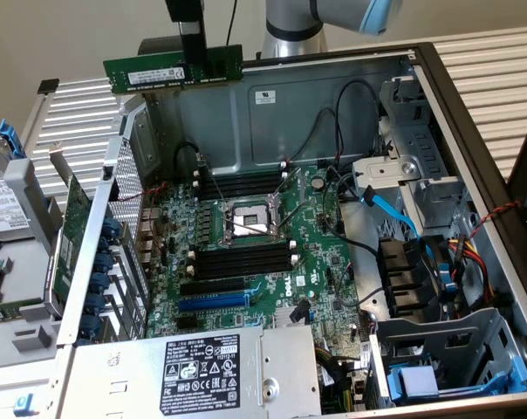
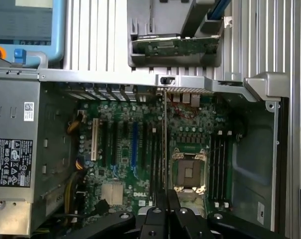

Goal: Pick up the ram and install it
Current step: 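Pick up the ram and move it above insertion slot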

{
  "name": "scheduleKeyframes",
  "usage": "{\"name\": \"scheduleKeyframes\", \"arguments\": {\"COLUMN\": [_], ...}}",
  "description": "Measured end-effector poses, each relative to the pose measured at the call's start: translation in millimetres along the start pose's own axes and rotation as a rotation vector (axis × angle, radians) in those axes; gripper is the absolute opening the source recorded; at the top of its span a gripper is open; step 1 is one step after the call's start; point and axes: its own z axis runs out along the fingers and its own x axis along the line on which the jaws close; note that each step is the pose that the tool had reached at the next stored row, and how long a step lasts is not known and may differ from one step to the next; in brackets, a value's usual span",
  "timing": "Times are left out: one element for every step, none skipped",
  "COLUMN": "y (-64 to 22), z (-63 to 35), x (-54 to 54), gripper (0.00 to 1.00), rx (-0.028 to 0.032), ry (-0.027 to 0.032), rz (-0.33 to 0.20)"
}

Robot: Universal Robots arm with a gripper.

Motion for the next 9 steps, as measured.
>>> {"name": "scheduleKeyframes", "arguments": {"y": [-2.1, -4.1, -6.1, -8.2, -10.2, -12.5, -14.5, -16.4, -18.2], "z": [0.4, 0.7, 1.1, 1.6, 2.0, 2.5, 2.9, 3.5, 4.1], "x": [-1.0, -2.0, -2.9, -3.9, -4.8, -5.8, -6.9, -8.1, -9.5], "gripper": [0.12, 0.12, 0.12, 0.12, 0.12, 0.12, 0.12, 0.12, 0.12], "rx": [0.0001, 0.0, 0.0, 0.0001, 0.0001, 0.0001, 0.0001, 0.0001, 0.0001], "ry": [-0.0001, 0.0, -0.0001, -0.0001, -0.0001, -0.0001, -0.0001, -0.0001, -0.0001], "rz": [0.001, 0.001, 0.002, 0.003, 0.004, 0.004, 0.005, 0.006, 0.006]}}
